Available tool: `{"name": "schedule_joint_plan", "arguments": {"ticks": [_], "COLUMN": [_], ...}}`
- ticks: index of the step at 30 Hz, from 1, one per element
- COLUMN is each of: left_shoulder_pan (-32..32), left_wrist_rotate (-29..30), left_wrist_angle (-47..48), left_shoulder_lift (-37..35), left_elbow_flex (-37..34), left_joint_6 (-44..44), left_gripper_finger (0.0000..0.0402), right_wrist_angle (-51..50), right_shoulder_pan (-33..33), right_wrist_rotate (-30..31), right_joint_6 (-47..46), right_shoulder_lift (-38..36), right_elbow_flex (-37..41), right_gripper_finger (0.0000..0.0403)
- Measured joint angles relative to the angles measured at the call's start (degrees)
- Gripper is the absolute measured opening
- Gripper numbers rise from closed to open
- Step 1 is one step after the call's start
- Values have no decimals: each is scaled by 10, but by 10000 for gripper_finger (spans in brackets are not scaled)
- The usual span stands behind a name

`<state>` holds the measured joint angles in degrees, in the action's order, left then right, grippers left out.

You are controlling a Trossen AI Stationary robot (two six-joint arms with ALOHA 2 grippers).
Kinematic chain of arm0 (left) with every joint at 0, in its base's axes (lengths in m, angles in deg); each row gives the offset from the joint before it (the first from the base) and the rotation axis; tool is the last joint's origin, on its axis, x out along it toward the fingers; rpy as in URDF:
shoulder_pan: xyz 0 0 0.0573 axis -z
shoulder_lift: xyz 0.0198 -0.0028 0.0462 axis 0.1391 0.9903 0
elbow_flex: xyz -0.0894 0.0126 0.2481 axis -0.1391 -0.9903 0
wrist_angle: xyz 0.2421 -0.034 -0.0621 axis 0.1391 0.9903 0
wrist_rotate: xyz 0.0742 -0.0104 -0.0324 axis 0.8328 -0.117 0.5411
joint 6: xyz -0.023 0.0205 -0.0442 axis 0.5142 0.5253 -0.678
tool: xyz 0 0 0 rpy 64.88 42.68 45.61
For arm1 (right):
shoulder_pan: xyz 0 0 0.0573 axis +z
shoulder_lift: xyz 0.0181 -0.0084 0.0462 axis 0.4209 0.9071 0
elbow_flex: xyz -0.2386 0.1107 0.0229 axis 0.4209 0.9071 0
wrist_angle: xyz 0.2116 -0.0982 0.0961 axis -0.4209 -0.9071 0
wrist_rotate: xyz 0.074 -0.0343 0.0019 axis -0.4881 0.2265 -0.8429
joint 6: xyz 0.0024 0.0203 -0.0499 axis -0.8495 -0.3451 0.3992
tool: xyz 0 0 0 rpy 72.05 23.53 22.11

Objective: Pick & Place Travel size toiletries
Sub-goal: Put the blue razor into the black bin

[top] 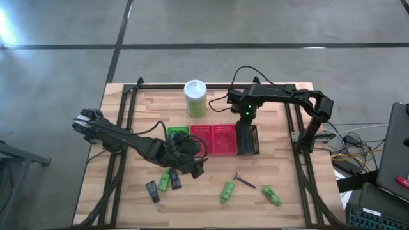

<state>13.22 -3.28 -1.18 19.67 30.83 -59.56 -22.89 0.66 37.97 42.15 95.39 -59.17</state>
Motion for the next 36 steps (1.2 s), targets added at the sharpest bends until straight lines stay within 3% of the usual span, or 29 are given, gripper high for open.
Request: {"name": "schedule_joint_plan", "arguments": {"ticks": [6, 13, 18, 23, 29, 36], "left_shoulder_pan": [0, 0, 0, 10, 29, 37], "left_wrist_rotate": [-1, -10, -62, -78, -59, -57], "left_wrist_angle": [5, 23, 50, 95, 125, 163], "left_shoulder_lift": [0, 0, -2, -19, -39, -62], "left_elbow_flex": [0, 0, 0, 0, 0, 0], "left_joint_6": [0, 19, 42, 42, 36, 13], "left_gripper_finger": [323, 323, 323, 323, 323, 323], "right_wrist_angle": [-17, -17, -2, 108, 296, 335], "right_shoulder_pan": [25, 132, 241, 365, 469, 480], "right_wrist_rotate": [-32, -66, -83, -79, -28, 9], "right_joint_6": [7, -103, -193, -287, -392, -459], "right_shoulder_lift": [-52, -163, -214, -247, -232, -130], "right_elbow_flex": [1, 50, 103, 169, 243, 255], "right_gripper_finger": [8, 21, 82, 158, 216, 237]}}
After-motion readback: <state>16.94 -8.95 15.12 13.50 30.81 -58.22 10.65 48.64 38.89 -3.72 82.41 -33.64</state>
